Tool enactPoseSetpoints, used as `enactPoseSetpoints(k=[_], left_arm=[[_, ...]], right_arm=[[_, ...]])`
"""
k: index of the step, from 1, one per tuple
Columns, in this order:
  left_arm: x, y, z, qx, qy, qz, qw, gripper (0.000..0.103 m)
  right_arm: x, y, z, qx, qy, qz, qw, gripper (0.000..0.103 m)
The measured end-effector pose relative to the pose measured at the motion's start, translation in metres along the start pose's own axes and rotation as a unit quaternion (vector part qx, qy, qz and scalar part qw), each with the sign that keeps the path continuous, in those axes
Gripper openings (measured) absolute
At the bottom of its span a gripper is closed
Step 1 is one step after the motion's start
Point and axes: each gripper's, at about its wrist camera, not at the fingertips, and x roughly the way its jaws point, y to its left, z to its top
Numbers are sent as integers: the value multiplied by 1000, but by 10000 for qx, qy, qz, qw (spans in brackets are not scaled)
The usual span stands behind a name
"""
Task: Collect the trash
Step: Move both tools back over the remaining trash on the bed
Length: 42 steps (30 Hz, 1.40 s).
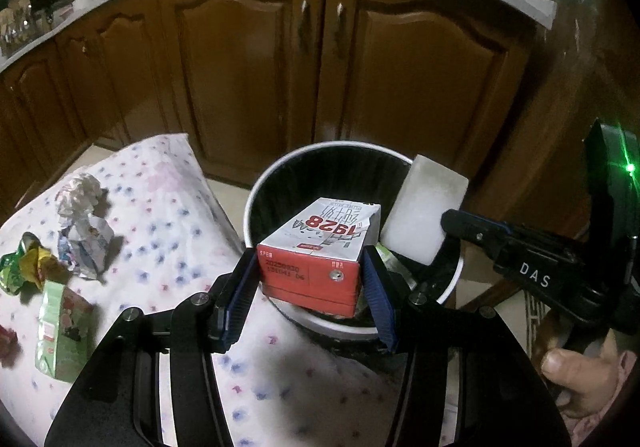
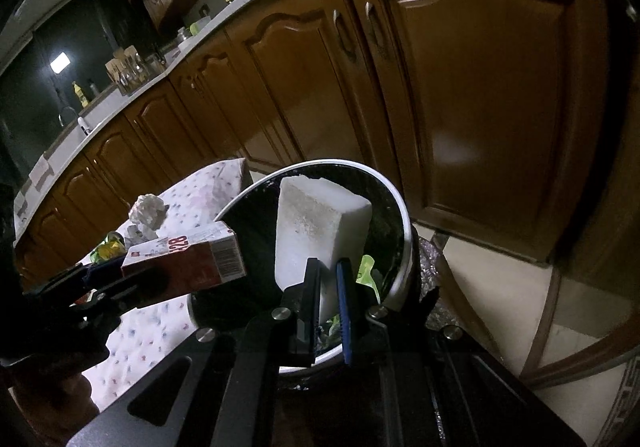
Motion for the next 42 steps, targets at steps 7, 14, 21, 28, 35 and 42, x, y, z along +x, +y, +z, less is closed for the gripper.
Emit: enactPoseSetpoints(k=[7, 14, 21, 28, 35, 42], left_arm=[[5, -3, -1, -40, 154, -47, 9999, 63], [-28, 19, -21, -468, -141, 49, 9988, 63], [-69, 58, -67, -1183, -278, 262, 9922, 65], [-100, 102, -111, -1685, -345, 676, 9828, 67], [-128, 150, -149, -2157, -391, 1019, 9703, 67], [-151, 194, -181, -2586, -402, 1329, 9560, 68]], right_arm=[[4, -11, 1, 267, 87, 149, 9995, 35], [-13, -12, -10, 513, -108, 353, 9980, 57], [-27, 16, -30, 606, -203, 751, 9951, 66], [-27, 69, -52, 415, -83, 1054, 9935, 79], [-11, 122, -75, 52, 326, 1313, 9908, 82], [3, 164, -91, -230, 652, 1398, 9878, 87]])
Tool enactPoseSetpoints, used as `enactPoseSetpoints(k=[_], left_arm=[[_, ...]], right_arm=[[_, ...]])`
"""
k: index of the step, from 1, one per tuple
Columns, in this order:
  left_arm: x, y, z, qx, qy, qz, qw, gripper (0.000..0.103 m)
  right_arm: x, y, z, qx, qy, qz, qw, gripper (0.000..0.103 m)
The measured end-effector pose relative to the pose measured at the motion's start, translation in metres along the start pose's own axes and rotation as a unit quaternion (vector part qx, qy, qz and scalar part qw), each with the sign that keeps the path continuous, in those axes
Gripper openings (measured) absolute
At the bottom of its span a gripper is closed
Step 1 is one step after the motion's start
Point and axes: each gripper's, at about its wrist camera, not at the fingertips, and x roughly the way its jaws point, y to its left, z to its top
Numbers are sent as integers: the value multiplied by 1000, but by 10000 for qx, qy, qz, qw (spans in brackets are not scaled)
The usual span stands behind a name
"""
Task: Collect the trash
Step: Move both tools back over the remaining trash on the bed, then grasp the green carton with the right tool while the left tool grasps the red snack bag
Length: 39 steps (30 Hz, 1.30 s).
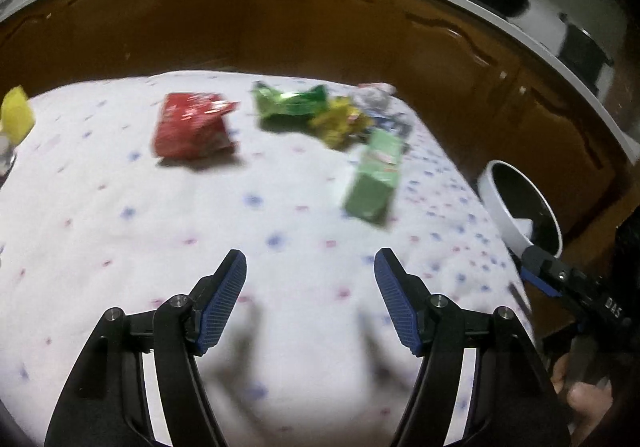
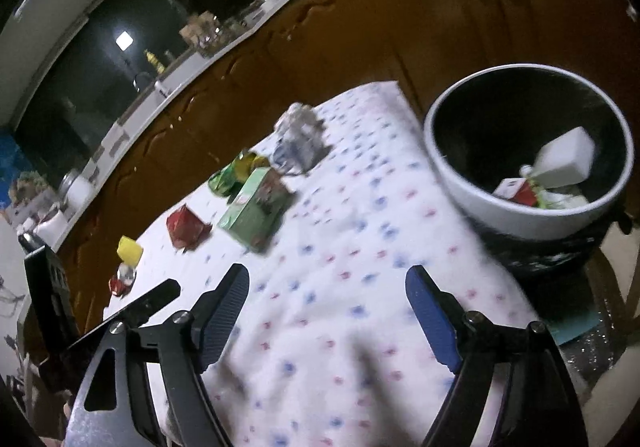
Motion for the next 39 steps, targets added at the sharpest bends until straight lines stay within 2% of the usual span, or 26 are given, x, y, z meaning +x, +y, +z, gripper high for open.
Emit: enactPoseSetpoints(k=[2, 13, 17, 23, 28, 32, 35, 36, 37, 38, 39], left_arm=[[-1, 14, -1, -148, 10, 48, 9999, 69], [-1, 71, 6, -576, -102, 407, 9975, 74], [8, 85, 18, -525, -56, 516, 9973, 76], [22, 95, 43, -399, -248, 603, 9971, 77], [52, 95, 68, -240, -74, 632, 9977, 78], [74, 96, 86, -110, -45, 979, 9951, 78], [82, 95, 94, -66, -112, 988, 9950, 78], [82, 93, 95, -24, -155, 973, 9951, 71], [82, 91, 96, 37, -156, 917, 9957, 50], [83, 89, 95, 79, -108, 841, 9964, 44], [83, 88, 95, 109, -91, 756, 9970, 35]], right_arm=[[8, 11, -2, -36, 68, -24, 10000, 96], [46, 65, -2, -327, 148, -17, 9994, 97], [63, 76, 3, -371, 282, -87, 9989, 97], [85, 91, 19, -440, 297, -108, 9985, 97], [109, 102, 29, -553, 395, -264, 9973, 97], [124, 100, 37, -486, 426, -467, 9968, 97], [133, 94, 40, -385, 469, -527, 9968, 94], [134, 91, 41, -368, 457, -556, 9967, 91], [134, 88, 41, -338, 450, -550, 9969, 81], [133, 83, 40, -263, 445, -530, 9973, 71], [131, 79, 39, -190, 423, -394, 9981, 68]])
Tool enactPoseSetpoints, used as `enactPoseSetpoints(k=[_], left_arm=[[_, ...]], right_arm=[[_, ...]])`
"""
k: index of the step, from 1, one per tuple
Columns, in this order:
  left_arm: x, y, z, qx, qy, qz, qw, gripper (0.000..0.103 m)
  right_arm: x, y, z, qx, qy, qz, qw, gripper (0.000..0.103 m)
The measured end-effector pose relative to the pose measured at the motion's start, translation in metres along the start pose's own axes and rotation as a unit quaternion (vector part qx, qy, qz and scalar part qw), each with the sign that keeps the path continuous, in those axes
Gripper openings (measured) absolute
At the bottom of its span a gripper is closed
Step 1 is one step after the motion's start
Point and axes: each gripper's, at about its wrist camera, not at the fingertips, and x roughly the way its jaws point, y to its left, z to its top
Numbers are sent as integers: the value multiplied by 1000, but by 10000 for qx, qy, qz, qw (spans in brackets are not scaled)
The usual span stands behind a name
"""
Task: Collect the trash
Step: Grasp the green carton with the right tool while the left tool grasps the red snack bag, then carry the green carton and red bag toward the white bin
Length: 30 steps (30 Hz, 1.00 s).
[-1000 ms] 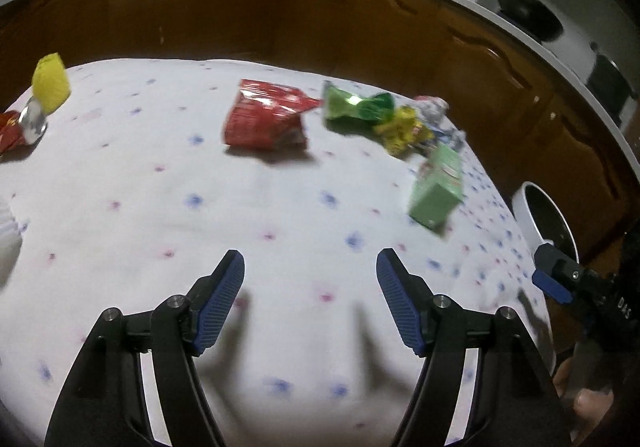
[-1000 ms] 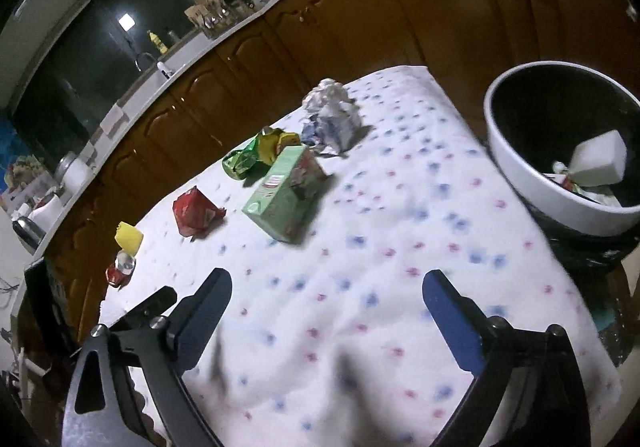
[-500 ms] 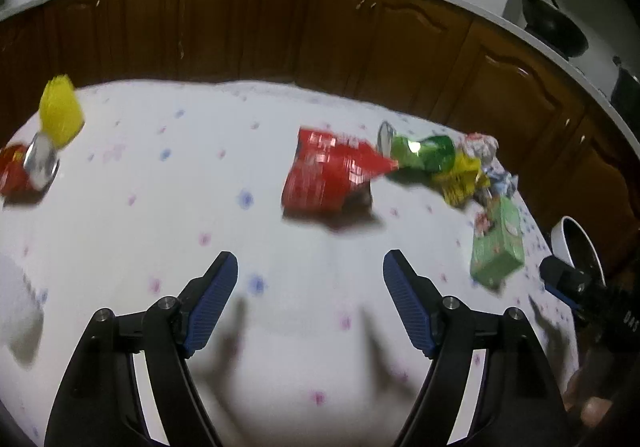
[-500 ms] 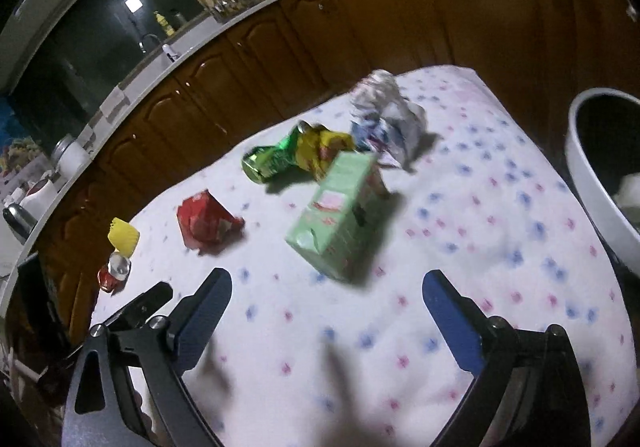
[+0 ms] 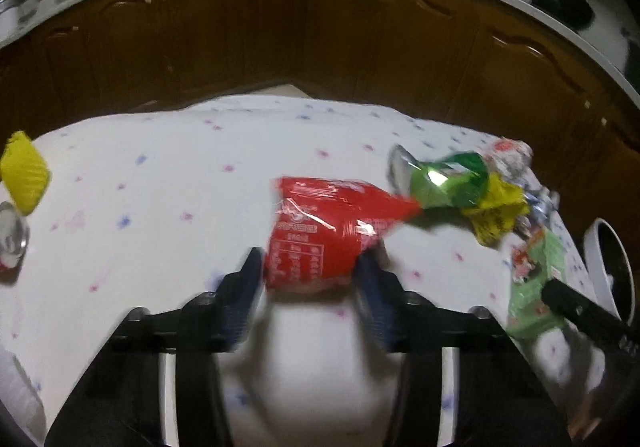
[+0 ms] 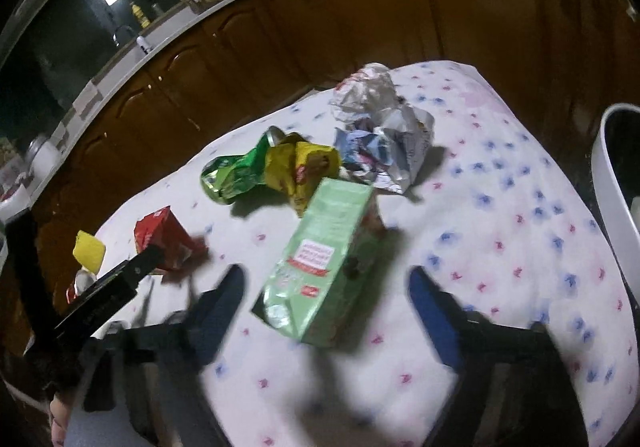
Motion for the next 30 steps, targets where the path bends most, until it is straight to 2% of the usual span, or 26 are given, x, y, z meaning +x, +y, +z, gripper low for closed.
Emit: enactPoseSetpoints(k=[2, 3, 6, 12, 20, 30], left_arm=[[-1, -4, -1, 65, -27, -47, 10000, 31], [-4, -5, -3, 72, -29, -98, 9999, 29], [-14, -8, -9, -8, -23, -341, 9994, 19], [-51, -26, -29, -17, -100, -806, 9967, 19], [-84, -80, -52, 243, -3, -1499, 9884, 19], [-95, -155, -61, 863, 89, -1882, 9783, 19]], right_arm=[[-5, -3, -1, -12, -41, 190, 9998, 49], [-11, -1, -3, -82, -95, 256, 9996, 43], [-22, 3, -5, -238, -102, 277, 9993, 37], [-54, -8, -16, -271, -215, 468, 9983, 34], [-100, -39, -29, -289, -440, 417, 9977, 33], [-146, -95, -37, 116, -771, 212, 9967, 33]])
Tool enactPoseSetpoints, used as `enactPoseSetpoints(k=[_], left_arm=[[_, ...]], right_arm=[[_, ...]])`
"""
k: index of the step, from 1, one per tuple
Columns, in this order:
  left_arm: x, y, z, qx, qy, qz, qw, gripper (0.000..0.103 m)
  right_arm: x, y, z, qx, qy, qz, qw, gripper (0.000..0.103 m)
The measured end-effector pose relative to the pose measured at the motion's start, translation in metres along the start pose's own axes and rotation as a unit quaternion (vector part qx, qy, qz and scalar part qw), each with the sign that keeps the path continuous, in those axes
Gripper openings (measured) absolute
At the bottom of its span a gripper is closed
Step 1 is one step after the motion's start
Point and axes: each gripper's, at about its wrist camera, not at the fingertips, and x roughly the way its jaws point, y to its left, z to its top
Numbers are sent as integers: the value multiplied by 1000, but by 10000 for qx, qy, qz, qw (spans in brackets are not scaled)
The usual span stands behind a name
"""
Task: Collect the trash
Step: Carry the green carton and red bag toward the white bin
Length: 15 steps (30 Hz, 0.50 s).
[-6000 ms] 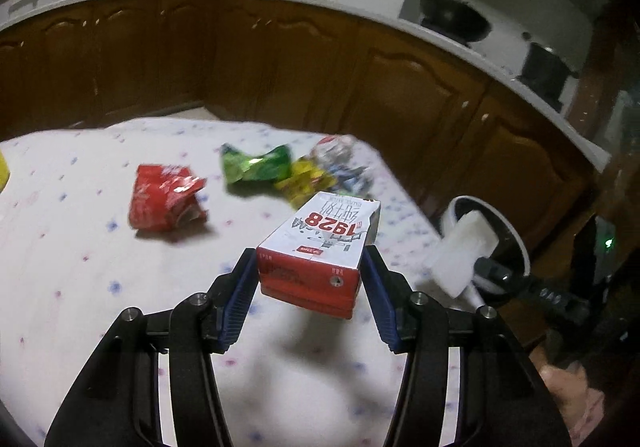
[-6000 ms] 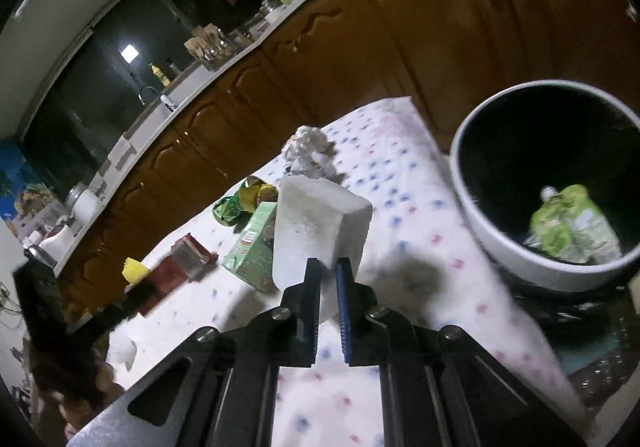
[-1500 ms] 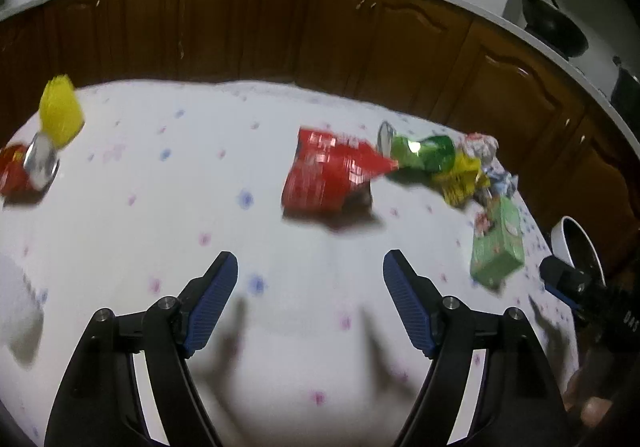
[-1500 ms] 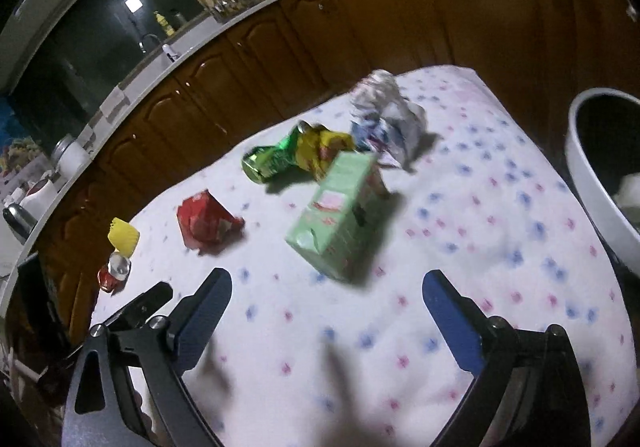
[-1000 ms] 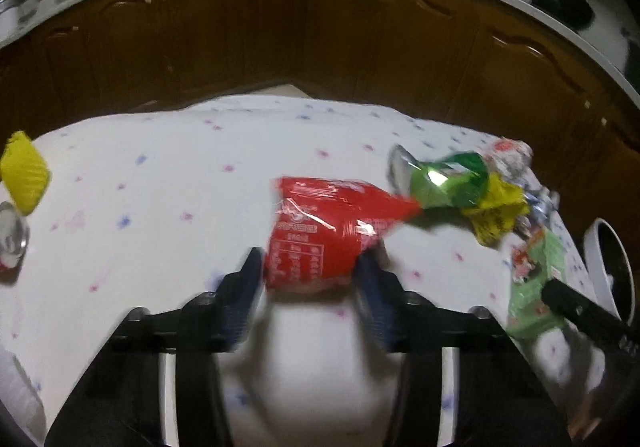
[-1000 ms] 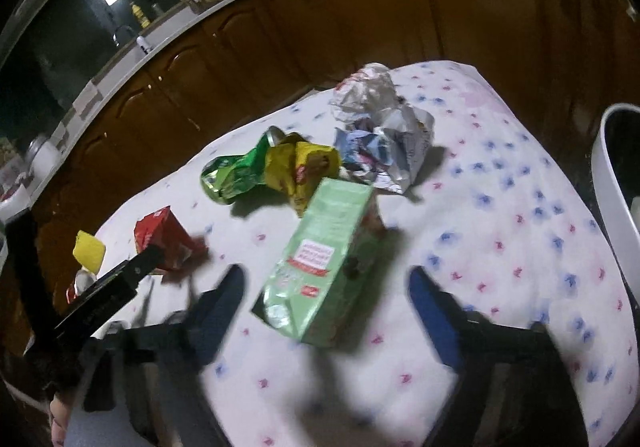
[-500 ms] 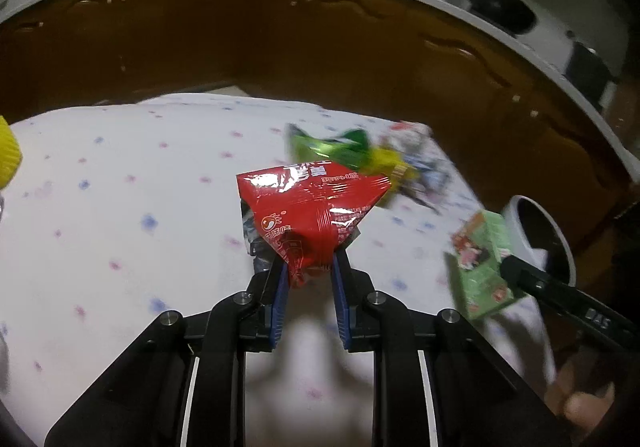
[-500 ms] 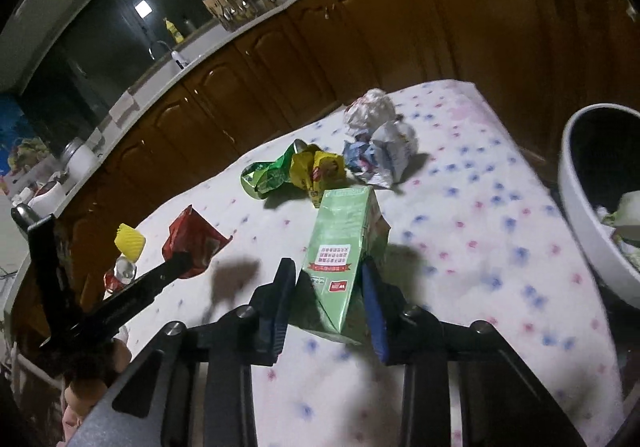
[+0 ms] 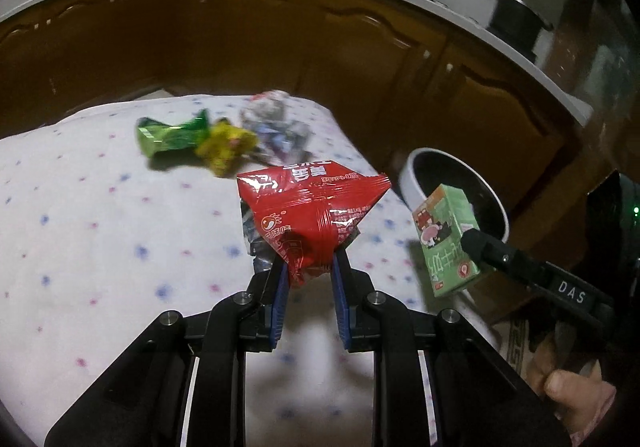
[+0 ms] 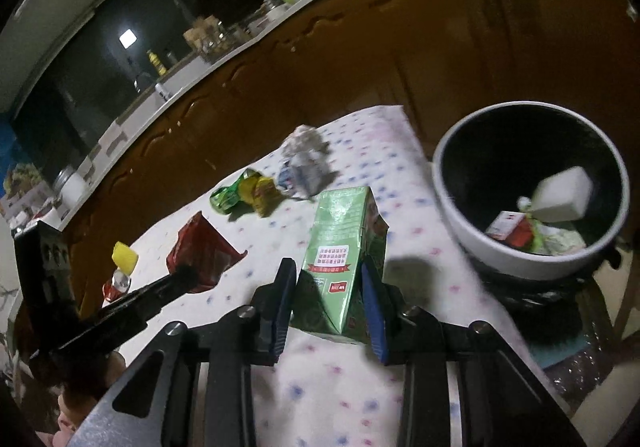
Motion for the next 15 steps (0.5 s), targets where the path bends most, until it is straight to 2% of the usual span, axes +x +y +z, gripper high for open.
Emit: enactPoseSetpoints(k=[15], left_arm=[[23, -69, 6, 558, 168, -313, 9978, 19]], right_arm=[[-52, -59, 10, 399, -453, -290, 9978, 33]])
